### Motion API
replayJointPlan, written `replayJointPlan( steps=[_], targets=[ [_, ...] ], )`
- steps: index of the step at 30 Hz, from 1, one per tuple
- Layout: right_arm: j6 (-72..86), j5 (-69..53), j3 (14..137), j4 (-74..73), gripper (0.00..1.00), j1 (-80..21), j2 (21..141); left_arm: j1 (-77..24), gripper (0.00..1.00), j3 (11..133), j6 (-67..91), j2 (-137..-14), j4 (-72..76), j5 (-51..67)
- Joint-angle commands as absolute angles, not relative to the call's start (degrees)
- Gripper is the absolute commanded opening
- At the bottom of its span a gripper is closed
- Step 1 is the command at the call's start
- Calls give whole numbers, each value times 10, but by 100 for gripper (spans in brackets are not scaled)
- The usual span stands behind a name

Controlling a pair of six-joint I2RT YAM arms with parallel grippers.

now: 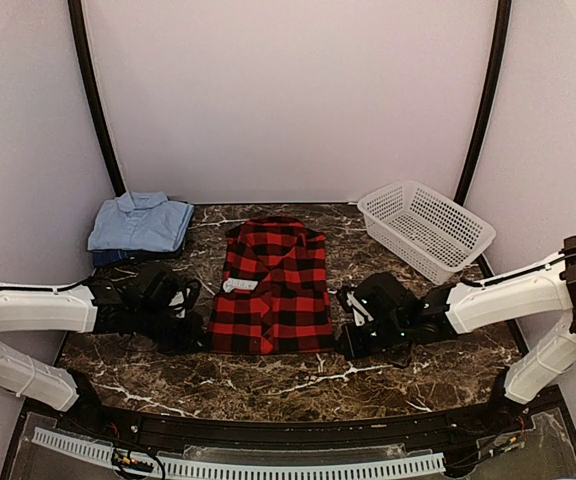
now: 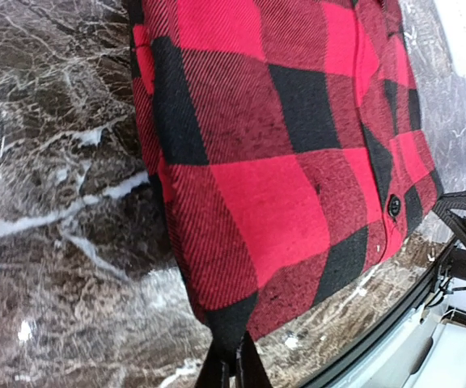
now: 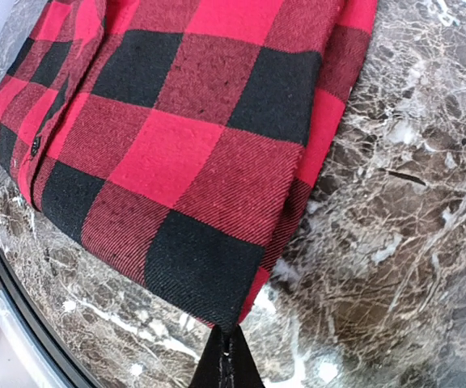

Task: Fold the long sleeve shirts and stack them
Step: Pick up the 2/3-rectangle-folded shirt from the center of the board, then fold the 2/3-rectangle-folded shirt at the center of the board.

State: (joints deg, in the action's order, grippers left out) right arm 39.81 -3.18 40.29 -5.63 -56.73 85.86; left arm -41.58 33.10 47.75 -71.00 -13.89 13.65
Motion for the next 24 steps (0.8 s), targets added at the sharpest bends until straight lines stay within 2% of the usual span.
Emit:
replayJointPlan(
  steps=[1,7,11,13,17,24],
  targets=[
    [414,20,405,-91,0,-585,831,-424,0,327,499,-659,-206,98],
    [397,67,500,-146,0,-588,808,-423,0,413,466,-635,-266,59],
    [343,78,619,-166,0,-538,867,-389,0,560,401,-702,-292,36],
    [313,65,682,-150,0,-499,921,-342,0,623,358,-764,-279,58],
    [274,47,879,-141,0,-415,1120,-244,0,772,290,-980,-214,106],
    [284,3,1252,-223,0,-331,1448,-182,0,1082,311,-1330,-177,154]
  ],
)
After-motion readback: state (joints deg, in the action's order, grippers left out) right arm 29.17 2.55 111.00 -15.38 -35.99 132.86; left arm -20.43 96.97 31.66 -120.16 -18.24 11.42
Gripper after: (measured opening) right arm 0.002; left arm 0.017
